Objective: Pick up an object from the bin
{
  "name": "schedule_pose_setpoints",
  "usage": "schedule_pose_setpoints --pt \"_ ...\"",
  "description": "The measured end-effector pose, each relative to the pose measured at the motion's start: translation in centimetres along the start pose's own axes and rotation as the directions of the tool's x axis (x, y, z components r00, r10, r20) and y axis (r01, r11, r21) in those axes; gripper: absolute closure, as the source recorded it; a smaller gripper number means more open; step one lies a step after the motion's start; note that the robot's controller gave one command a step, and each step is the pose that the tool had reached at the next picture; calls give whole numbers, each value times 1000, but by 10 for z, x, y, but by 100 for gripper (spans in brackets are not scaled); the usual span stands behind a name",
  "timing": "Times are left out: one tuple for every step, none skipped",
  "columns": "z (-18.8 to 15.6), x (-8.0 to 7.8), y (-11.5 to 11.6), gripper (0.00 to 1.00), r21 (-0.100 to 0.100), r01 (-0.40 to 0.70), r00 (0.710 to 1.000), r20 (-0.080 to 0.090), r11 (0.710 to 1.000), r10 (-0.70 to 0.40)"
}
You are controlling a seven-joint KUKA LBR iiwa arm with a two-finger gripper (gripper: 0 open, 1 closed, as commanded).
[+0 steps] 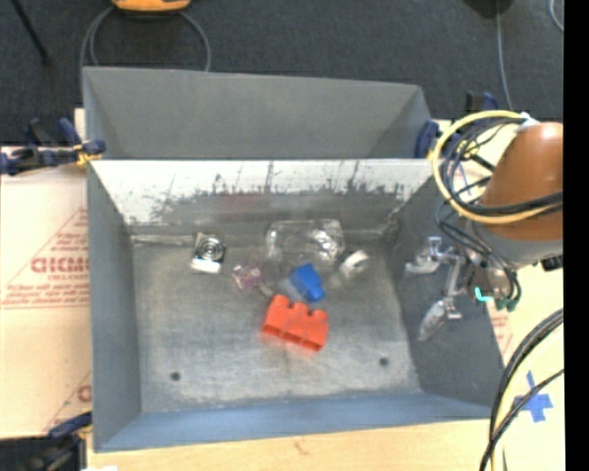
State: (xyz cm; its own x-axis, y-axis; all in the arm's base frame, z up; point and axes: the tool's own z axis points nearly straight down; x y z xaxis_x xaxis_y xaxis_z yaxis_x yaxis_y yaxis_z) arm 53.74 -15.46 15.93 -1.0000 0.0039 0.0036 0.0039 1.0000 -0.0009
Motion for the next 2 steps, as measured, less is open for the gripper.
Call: schedule_pose_setpoints --pt "76 -59 26 0 -1 -220 976 10 976 220" --pt "56 -109 59 0 -5 -263 965 13 965 263"
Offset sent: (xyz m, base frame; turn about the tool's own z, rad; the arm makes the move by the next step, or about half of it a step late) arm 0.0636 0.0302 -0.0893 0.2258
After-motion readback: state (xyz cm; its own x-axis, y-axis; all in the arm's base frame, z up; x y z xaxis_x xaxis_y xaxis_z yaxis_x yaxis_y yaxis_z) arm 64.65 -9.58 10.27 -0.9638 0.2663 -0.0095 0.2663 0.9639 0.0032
